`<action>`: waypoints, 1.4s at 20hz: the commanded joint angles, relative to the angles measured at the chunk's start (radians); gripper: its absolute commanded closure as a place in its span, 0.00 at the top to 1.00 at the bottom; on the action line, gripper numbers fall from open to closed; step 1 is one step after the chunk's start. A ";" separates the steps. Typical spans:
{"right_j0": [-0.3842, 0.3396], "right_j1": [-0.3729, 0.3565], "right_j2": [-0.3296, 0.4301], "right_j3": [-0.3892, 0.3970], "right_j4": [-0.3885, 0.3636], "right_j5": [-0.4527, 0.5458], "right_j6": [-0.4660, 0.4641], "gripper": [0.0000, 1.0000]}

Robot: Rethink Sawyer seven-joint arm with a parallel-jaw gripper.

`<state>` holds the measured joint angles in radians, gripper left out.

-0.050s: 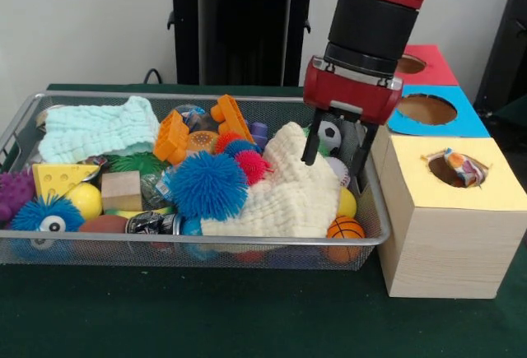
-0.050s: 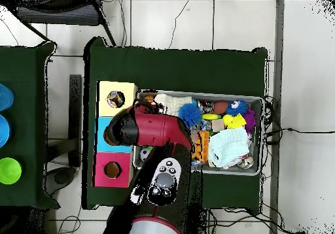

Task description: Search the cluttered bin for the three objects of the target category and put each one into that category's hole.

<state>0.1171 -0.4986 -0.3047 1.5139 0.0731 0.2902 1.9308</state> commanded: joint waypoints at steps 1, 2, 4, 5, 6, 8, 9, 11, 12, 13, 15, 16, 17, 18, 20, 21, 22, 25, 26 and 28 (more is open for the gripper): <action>-0.019 0.035 -0.025 -0.004 -0.021 0.082 0.123 1.00; -0.028 0.038 -0.015 -0.001 -0.020 0.079 0.116 1.00; -0.048 0.046 0.011 0.015 -0.018 0.074 0.105 1.00; -0.056 0.051 0.024 0.026 -0.017 0.070 0.102 1.00; -0.068 0.055 0.039 0.041 -0.017 0.057 0.100 1.00; -0.087 0.060 0.065 0.066 -0.017 0.055 0.092 1.00; -0.096 0.062 0.076 0.080 -0.018 0.052 0.090 1.00; -0.112 0.061 0.097 0.108 -0.022 0.028 0.089 1.00; -0.121 0.060 0.107 0.122 -0.025 0.018 0.086 1.00; -0.131 0.062 0.119 0.130 -0.029 0.013 0.080 1.00; -0.156 0.071 0.144 0.141 -0.036 0.011 0.064 1.00; -0.169 0.077 0.156 0.144 -0.038 0.010 0.058 1.00; -0.177 0.084 0.164 0.146 -0.042 0.004 0.055 1.00; -0.191 0.091 0.177 0.150 -0.044 -0.002 0.050 1.00; -0.220 0.105 0.207 0.160 -0.050 -0.021 0.043 1.00; -0.234 0.110 0.225 0.167 -0.051 -0.035 0.045 1.00; -0.252 0.112 0.247 0.176 -0.049 -0.044 0.045 1.00; -0.299 0.114 0.306 0.203 -0.040 -0.055 0.049 1.00; -0.312 0.113 0.321 0.214 -0.037 -0.062 0.055 1.00; -0.326 0.101 0.339 0.233 -0.029 -0.062 0.070 1.00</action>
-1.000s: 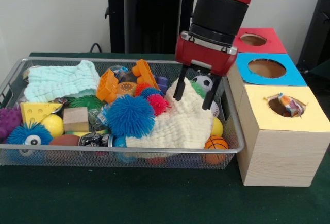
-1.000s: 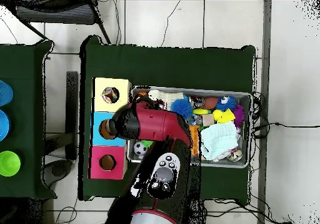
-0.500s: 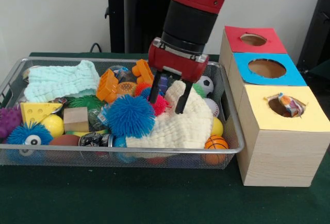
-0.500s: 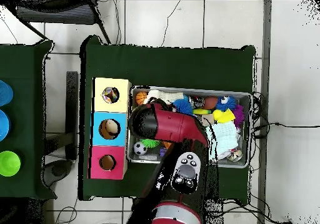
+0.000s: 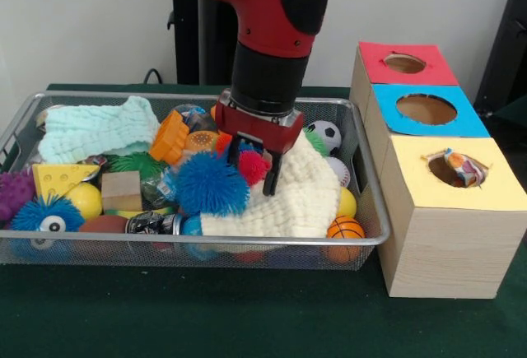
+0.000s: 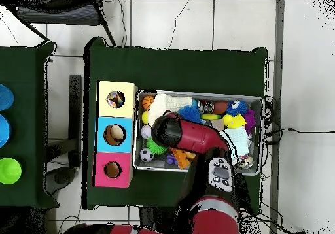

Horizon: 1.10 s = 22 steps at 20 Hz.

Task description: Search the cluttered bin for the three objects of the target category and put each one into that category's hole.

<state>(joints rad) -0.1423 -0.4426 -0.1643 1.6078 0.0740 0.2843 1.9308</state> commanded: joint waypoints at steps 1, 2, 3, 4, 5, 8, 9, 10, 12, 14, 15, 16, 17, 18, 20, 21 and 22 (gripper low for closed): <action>-0.070 0.038 0.205 0.148 -0.026 -0.055 0.079 1.00; -0.076 0.038 0.217 0.156 -0.022 -0.064 0.089 1.00; -0.083 0.034 0.229 0.168 -0.018 -0.069 0.098 1.00; -0.089 0.030 0.241 0.180 -0.014 -0.075 0.107 1.00; -0.105 0.029 0.263 0.194 -0.011 -0.094 0.116 1.00; -0.150 0.048 0.325 0.209 -0.004 -0.134 0.130 1.00; -0.165 0.057 0.345 0.210 -0.004 -0.147 0.132 1.00; -0.178 0.068 0.363 0.211 -0.004 -0.164 0.136 1.00; -0.199 0.090 0.392 0.210 -0.008 -0.200 0.143 1.00; -0.203 0.106 0.400 0.202 -0.014 -0.223 0.147 1.00; -0.204 0.111 0.402 0.201 -0.015 -0.229 0.149 1.00; -0.200 0.128 0.399 0.190 -0.024 -0.260 0.153 1.00; -0.197 0.136 0.396 0.183 -0.026 -0.266 0.152 1.00; -0.191 0.137 0.389 0.183 -0.029 -0.275 0.152 1.00; -0.169 0.138 0.366 0.173 -0.042 -0.303 0.143 0.00; -0.154 0.137 0.350 0.166 -0.044 -0.302 0.138 0.00; -0.139 0.135 0.333 0.158 -0.047 -0.301 0.133 0.00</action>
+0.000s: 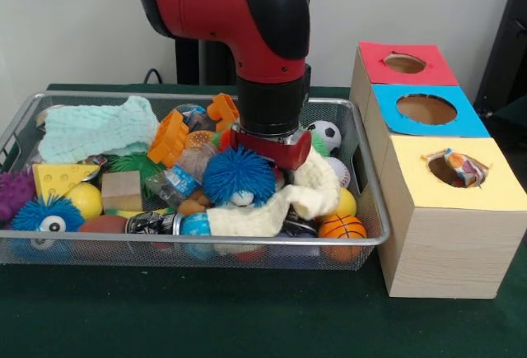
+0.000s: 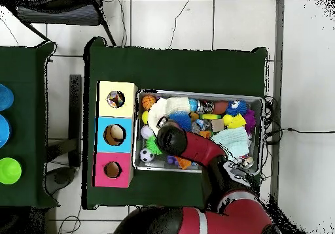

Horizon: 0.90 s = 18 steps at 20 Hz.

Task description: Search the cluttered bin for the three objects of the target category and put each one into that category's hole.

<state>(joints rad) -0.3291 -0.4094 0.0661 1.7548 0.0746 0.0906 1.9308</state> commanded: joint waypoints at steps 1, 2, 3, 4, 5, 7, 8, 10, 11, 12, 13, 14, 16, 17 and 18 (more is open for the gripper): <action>0.064 0.098 0.084 0.003 -0.045 -0.092 0.126 0.00; 0.078 0.094 0.067 -0.002 -0.037 -0.068 0.121 0.00; 0.093 0.089 0.048 -0.006 -0.029 -0.051 0.121 0.00; 0.105 0.073 0.031 0.001 -0.015 -0.030 0.130 0.00; 0.118 0.055 0.013 0.010 0.004 -0.005 0.145 0.00; 0.121 0.018 -0.005 0.022 0.004 0.012 0.143 0.00; 0.111 0.000 -0.007 0.026 -0.001 0.027 0.132 0.00; 0.101 -0.056 -0.020 0.037 -0.011 0.071 0.109 0.00; 0.094 -0.086 -0.025 0.044 -0.017 0.097 0.096 0.00; 0.089 -0.124 -0.032 0.048 -0.022 0.133 0.079 0.00; 0.082 -0.160 -0.036 0.052 -0.026 0.170 0.061 0.00; 0.076 -0.192 -0.039 0.053 -0.029 0.206 0.046 0.00; 0.070 -0.246 -0.047 0.052 -0.035 0.266 0.024 0.00; 0.069 -0.268 -0.052 0.050 -0.038 0.293 0.014 0.00; 0.067 -0.286 -0.053 0.046 -0.040 0.324 0.007 0.00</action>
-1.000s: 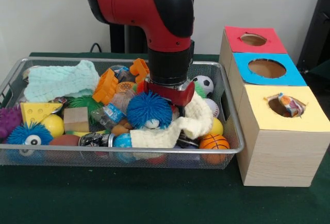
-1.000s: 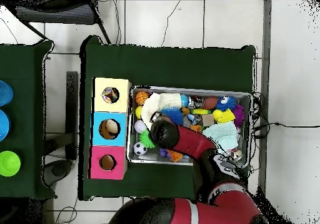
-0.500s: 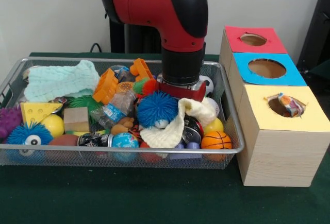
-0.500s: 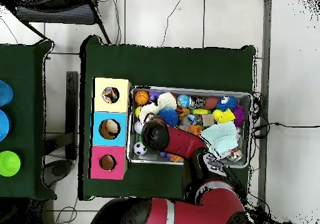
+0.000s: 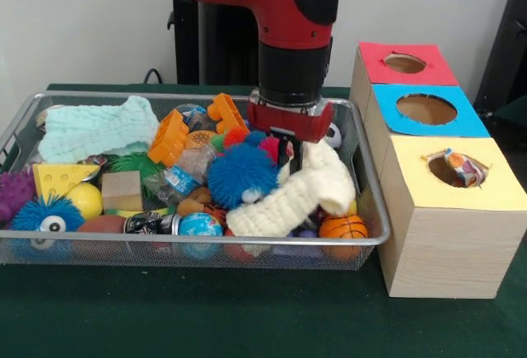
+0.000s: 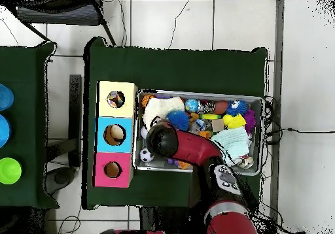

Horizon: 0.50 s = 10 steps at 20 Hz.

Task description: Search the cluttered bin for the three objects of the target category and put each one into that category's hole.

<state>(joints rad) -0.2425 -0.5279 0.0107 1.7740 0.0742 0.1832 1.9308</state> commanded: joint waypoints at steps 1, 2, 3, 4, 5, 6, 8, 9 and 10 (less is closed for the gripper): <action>-0.022 -0.183 0.001 0.024 -0.043 0.253 0.001 0.00; -0.026 -0.194 0.004 0.022 -0.046 0.267 -0.004 0.00; -0.033 -0.205 0.010 0.023 -0.048 0.272 -0.007 0.00; -0.034 -0.217 0.011 0.026 -0.052 0.277 -0.008 0.00; -0.036 -0.226 0.010 0.027 -0.055 0.288 -0.007 0.00; -0.035 -0.233 0.009 0.027 -0.057 0.293 -0.006 0.00; -0.037 -0.246 0.007 0.026 -0.062 0.303 -0.004 0.00; -0.039 -0.250 0.007 0.027 -0.067 0.299 -0.002 0.00; -0.039 -0.252 0.007 0.027 -0.070 0.294 -0.001 0.00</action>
<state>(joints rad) -0.2575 -0.7165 0.0047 1.7749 0.0732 0.3962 1.9308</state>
